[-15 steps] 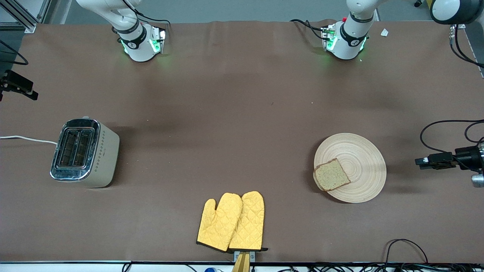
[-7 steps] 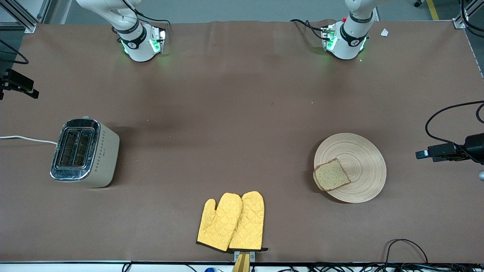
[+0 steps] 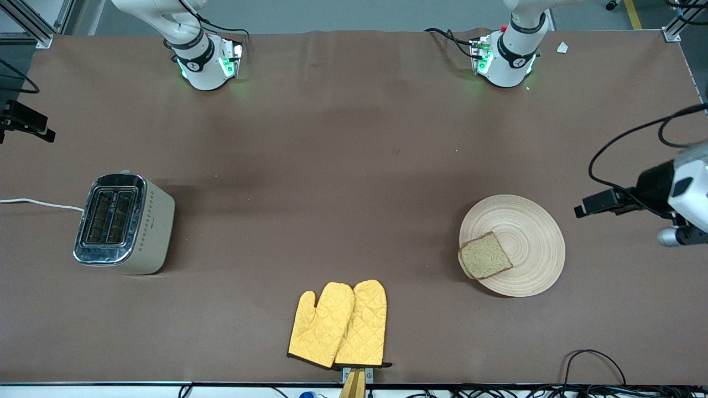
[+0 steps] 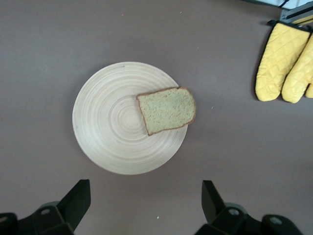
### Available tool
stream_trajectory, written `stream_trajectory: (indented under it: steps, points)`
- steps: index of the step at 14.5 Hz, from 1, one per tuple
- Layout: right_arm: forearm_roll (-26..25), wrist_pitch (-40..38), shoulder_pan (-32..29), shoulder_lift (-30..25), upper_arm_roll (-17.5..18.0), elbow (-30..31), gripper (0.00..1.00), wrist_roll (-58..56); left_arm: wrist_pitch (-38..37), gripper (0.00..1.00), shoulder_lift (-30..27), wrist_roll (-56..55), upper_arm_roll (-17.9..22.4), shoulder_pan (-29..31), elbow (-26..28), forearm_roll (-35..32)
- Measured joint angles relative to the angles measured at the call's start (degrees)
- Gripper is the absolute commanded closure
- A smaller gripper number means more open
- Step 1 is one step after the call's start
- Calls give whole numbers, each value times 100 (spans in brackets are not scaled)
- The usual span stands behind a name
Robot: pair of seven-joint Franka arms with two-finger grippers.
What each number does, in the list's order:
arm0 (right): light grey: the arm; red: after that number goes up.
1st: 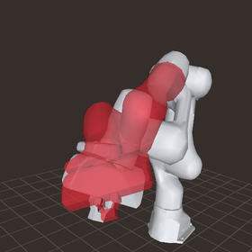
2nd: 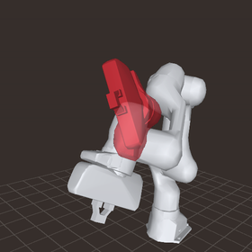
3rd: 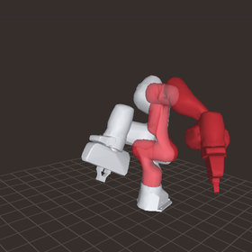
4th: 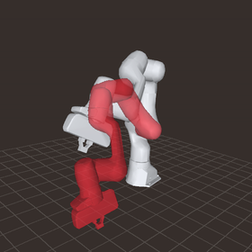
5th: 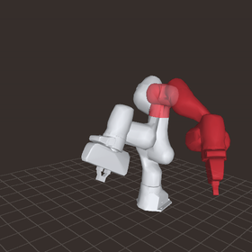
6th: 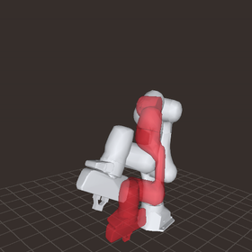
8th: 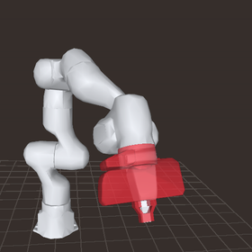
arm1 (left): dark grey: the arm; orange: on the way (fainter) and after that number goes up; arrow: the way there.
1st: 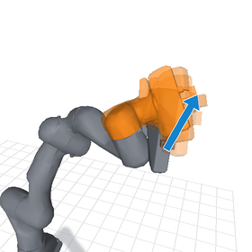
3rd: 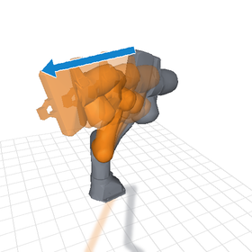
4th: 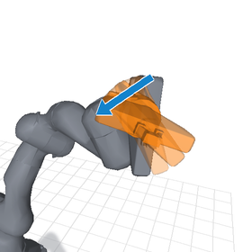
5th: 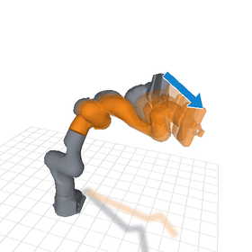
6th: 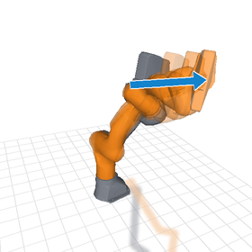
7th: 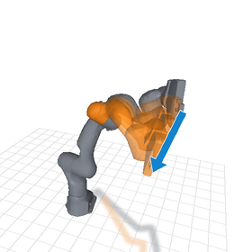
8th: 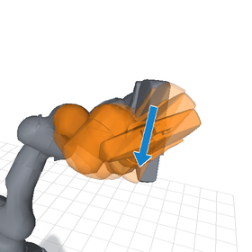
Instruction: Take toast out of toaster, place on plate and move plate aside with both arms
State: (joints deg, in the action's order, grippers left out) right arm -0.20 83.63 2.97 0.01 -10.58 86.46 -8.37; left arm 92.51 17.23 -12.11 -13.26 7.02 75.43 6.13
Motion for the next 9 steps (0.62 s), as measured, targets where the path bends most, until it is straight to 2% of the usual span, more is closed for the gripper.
stream_trajectory:
  steps: [3, 6, 9]
  points:
    - [0, 1, -19, 0, 0, -4, 0, 0, -191, 0, -293, -272, -61, -303, 16, -390]
    - [0, 1, -24, 0, 0, -4, 0, 0, -266, 0, -550, -165, -36, -288, 30, -438]
    - [0, 1, -25, 0, 0, -4, 0, 0, -392, 0, -925, 356, 486, -507, 254, -438]
